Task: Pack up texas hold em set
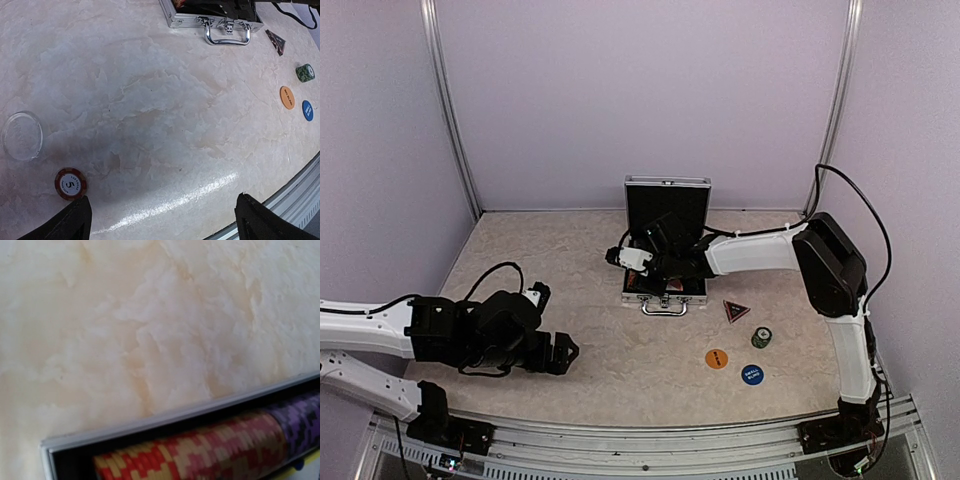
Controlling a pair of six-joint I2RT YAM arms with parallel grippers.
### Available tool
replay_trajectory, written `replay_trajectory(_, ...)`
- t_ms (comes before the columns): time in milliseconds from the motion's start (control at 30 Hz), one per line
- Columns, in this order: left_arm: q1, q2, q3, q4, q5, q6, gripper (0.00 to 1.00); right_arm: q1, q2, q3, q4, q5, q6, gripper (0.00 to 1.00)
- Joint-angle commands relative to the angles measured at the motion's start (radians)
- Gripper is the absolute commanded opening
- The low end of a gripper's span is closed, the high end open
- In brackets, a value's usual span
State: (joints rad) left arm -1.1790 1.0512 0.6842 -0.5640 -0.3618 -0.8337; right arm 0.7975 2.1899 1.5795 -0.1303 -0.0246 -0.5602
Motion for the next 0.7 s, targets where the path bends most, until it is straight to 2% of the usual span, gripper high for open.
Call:
replay_trajectory(0,0.005,-0.013,-0.012,0.019,0.000,-0.002,0.99,-0.018,0.007,0.038,0.026,0.152,-0.003,0.48)
replay_trajectory(333,0.016,-0.010,-0.023,0.041,0.010,0.015,0.99,-0.019,-0.057,0.014,0.048,0.086,0.069,0.53)
replay_trajectory(500,0.029,-0.014,-0.021,0.048,0.018,0.030,0.99,-0.018,-0.039,0.058,0.022,0.143,0.082,0.55)
replay_trajectory(667,0.037,-0.017,-0.024,0.054,0.026,0.044,0.99,-0.020,-0.068,0.026,0.011,0.068,0.080,0.59)
